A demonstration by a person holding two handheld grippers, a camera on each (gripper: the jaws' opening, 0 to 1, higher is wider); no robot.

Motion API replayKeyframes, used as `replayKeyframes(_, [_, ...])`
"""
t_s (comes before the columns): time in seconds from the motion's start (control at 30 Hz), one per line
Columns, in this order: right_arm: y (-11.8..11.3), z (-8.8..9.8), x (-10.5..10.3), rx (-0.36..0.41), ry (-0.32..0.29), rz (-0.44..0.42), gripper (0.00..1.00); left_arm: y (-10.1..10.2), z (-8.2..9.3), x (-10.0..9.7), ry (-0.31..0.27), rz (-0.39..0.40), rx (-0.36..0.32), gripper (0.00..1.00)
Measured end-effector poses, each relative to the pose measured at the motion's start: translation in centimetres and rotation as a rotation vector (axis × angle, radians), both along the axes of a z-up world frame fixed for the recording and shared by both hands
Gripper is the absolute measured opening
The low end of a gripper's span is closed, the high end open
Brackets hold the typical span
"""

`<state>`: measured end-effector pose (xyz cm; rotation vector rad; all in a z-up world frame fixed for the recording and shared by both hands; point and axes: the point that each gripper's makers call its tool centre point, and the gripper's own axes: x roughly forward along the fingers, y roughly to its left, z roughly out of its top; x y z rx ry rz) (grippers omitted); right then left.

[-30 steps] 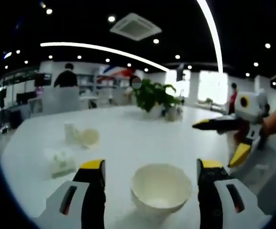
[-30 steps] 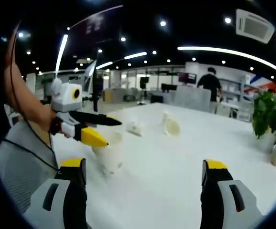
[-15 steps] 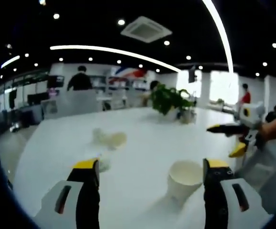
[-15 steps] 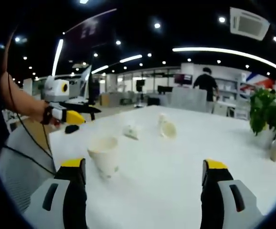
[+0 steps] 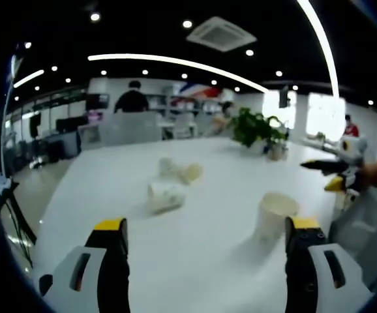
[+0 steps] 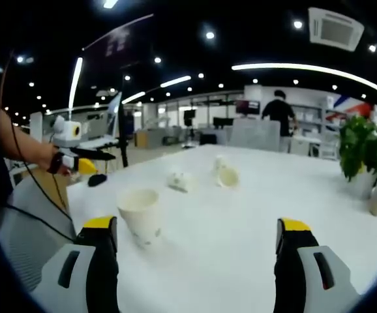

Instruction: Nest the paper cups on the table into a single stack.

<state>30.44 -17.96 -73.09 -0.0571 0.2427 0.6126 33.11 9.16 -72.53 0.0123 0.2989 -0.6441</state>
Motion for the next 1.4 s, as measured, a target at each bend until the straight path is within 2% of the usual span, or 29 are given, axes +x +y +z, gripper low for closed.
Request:
replayKeyframes(0.27, [0.3,-0.2,-0.2,-0.013,0.007,0.018,1.0,-0.3,0.0,-0.7,-0.011,0.0,0.011,0.98])
replayKeyframes(0.43, [0.1,0.3,0.1,-0.029,-0.015,0.018,1.0,0.1,0.2,-0.6,-0.012,0.005,0.012,0.98])
replayKeyframes(0.47, [0.0,0.4,0.3,-0.059,-0.036,0.029,1.0,0.3,0.4,-0.6,-0.013,0.007,0.013,0.98])
replayKeyframes(0.57, [0.0,0.1,0.7,-0.059,-0.006,0.051,1.0,0.7,0.7,-0.8,-0.018,0.009,0.02,0.98])
replayKeyframes(0.67, [0.3,0.4,1.0,-0.101,-0.005,0.104,1.0,1.3,0.7,-0.9,-0.017,0.021,0.018,0.98])
replayKeyframes(0.77, [0.7,1.2,1.9,-0.107,0.006,0.154,1.0,1.8,0.7,-1.0,-0.01,0.042,0.009,0.98])
replayKeyframes(0.83, [1.0,1.6,2.4,-0.071,0.04,0.168,1.0,1.9,0.5,-1.1,-0.007,0.043,0.018,0.98])
replayKeyframes(0.87, [1.0,2.3,3.2,-0.051,0.034,0.167,1.0,2.0,0.2,-1.1,-0.004,0.037,0.039,0.98])
replayKeyframes(1.0, [1.3,3.3,5.3,-0.111,0.041,0.222,0.99,1.9,-0.1,-1.0,0.03,0.034,0.027,0.98])
replayKeyframes(1.2, [2.5,4.8,7.1,-0.182,0.068,0.338,0.99,1.6,0.3,-1.0,0.026,0.029,0.027,0.98])
replayKeyframes(1.27, [3.1,4.8,7.3,-0.187,0.107,0.383,0.99,1.6,0.2,-1.0,0.025,0.028,0.028,0.98])
replayKeyframes(1.33, [3.3,4.9,8.5,-0.211,0.094,0.386,0.99,1.6,0.2,-1.2,0.025,0.032,0.026,0.98])
replayKeyframes(1.4, [3.6,4.6,9.3,-0.227,0.107,0.399,0.99,1.6,-0.1,-1.3,0.028,0.033,0.026,0.98])
